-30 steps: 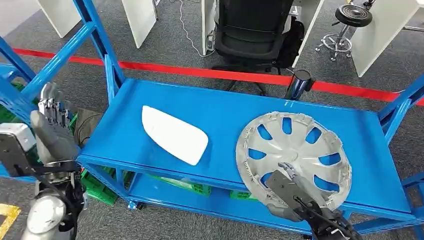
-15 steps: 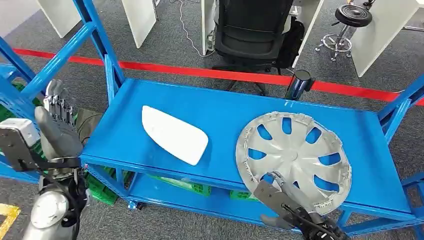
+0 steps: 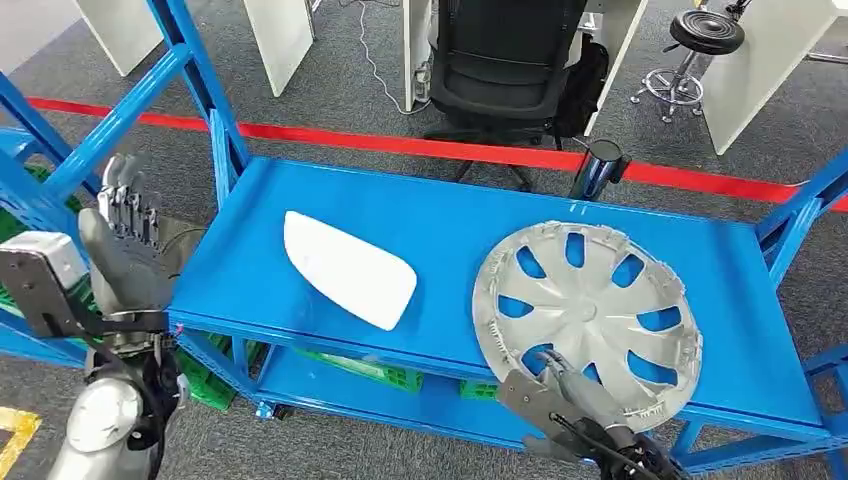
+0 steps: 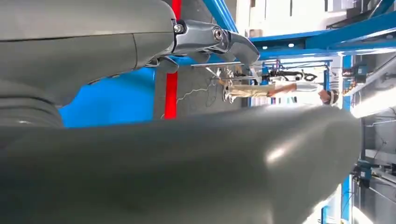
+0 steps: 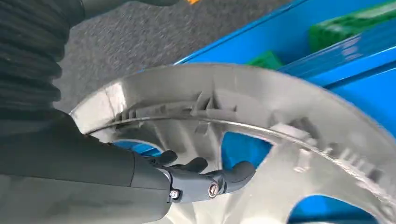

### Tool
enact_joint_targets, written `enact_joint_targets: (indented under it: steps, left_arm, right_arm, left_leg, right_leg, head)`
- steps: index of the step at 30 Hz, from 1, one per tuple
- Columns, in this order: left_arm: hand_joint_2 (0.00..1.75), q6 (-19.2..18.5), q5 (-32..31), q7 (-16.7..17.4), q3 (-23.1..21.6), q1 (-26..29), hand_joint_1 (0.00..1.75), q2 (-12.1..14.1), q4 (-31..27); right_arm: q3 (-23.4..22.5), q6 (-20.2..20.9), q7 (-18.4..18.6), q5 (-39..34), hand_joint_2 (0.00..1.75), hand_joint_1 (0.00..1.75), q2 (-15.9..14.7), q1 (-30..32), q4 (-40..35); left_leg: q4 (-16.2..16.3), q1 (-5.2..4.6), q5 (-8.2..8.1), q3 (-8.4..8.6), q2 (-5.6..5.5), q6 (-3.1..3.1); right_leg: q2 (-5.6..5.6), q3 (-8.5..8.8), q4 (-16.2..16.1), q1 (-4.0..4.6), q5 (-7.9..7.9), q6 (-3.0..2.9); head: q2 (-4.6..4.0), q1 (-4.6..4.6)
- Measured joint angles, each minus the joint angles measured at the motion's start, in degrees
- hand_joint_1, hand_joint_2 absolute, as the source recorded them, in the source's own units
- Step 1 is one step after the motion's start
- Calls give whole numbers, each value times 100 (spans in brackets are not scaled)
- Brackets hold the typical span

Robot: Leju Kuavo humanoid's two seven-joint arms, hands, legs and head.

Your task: Take the parts from the cabinet and place them on the table.

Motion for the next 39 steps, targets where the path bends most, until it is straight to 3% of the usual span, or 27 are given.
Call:
enact_joint_targets:
  steps: [9,20,27,36,37,38,39]
  left_arm:
    - [0,-55,33,-2,-55,-49,0,-4,28]
    - [0,-131,42,-18,-88,-74,0,-26,55]
    - [0,-199,28,-20,-109,-81,0,-33,48]
    - [0,-227,15,-18,-125,-79,0,-37,35]
    - [0,-234,15,-20,-127,-80,0,-37,31]
    - [0,-236,15,-20,-127,-80,0,-39,31]
    - [0,-236,15,-18,-129,-79,0,-39,31]
  right_arm:
    - [11,72,-28,208,175,0,35,-101,258]
    - [-114,199,-306,1198,175,0,157,-204,862]
    - [-153,476,-256,2321,175,0,245,-226,1154]
    - [-245,466,-315,2745,175,0,321,-224,1312]
    - [-256,461,-319,2765,175,26,330,-224,1316]
    - [-264,459,-328,2776,175,175,337,-224,1327]
    - [-271,457,-332,2785,175,175,345,-224,1338]
  left_leg:
    - [1,0,0,9,-1,0]
    - [2,1,-4,57,0,4]
    - [2,0,-8,68,-3,7]
    - [4,1,-5,66,-2,8]
    - [4,1,-5,67,-1,8]
    - [4,1,-5,66,-1,8]
    - [4,2,-5,67,-1,8]
  right_leg:
    - [-1,9,-1,0,0,0]
    - [-1,-2,-19,1,-1,2]
    - [-3,-8,-23,0,-5,7]
    - [-1,81,-23,1,3,12]
    - [-1,82,-23,1,3,12]
    - [-1,81,-23,1,3,12]
    - [-1,81,-23,2,3,12]
  head:
    - [0,0]
    - [0,4]
    - [0,7]
    - [0,9]
    - [0,7]
    - [0,4]
    - [0,4]
